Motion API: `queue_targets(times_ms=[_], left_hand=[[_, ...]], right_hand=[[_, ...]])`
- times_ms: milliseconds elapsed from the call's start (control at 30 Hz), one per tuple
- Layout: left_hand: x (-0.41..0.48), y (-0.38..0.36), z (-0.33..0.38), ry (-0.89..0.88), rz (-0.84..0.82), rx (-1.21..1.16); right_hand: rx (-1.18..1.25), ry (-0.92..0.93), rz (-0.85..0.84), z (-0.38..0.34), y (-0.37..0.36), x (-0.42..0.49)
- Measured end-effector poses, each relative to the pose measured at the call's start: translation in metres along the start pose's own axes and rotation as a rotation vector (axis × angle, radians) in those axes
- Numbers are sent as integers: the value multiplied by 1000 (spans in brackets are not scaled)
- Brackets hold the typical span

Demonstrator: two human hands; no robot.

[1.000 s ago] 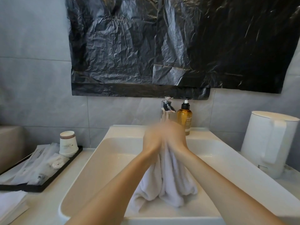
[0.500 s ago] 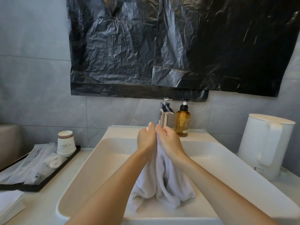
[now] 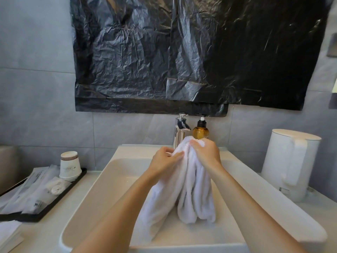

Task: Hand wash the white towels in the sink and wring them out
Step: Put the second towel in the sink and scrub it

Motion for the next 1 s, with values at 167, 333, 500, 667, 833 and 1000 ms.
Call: queue_targets(times_ms=[167, 333, 500, 667, 833, 1000], left_hand=[[-2, -4, 5, 41, -35, -12], [7, 13, 1, 105, 262, -206], [6, 0, 0, 177, 174, -241], [-11, -19, 5, 55, 62, -194], [2, -14, 4, 64, 209, -77], [-2, -12, -4, 172, 204, -183]], right_hand=[[17, -12, 165, 5, 14, 5], [136, -45, 197, 8, 15, 0], [335, 162, -92, -24, -21, -33], [325, 31, 144, -12, -16, -13], [351, 179, -32, -23, -27, -51], [354, 47, 143, -26, -26, -30]])
Point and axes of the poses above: each hand's wrist, its own x-axis towards the middle knuckle, its own y-axis out of the back of the hand, z = x × y, the point moved 3 cm from there along x, towards the middle knuckle, and after that the axes turned 13 degrees about z, right-handed, at the moved point
